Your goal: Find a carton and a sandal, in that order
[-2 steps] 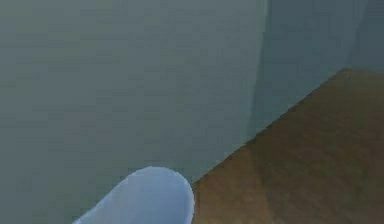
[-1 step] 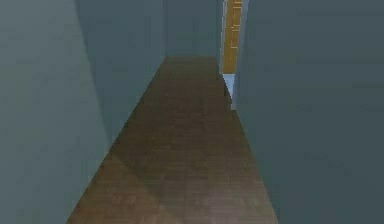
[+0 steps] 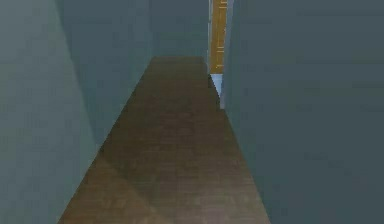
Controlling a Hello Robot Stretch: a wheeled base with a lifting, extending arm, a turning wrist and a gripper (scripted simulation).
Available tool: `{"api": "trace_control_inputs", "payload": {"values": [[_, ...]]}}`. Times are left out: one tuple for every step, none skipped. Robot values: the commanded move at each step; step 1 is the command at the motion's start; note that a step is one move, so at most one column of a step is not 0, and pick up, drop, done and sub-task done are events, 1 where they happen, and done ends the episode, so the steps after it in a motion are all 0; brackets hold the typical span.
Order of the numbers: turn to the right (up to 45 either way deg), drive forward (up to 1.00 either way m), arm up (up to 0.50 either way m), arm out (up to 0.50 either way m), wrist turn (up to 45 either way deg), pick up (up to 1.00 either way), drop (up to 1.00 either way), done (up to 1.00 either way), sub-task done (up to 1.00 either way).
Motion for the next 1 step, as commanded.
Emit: {"api": "trace_control_inputs", "payload": {"values": [[0.0,1.00,0.00,0.00,0.0,0.00,0.00,0.00,0.00]]}}
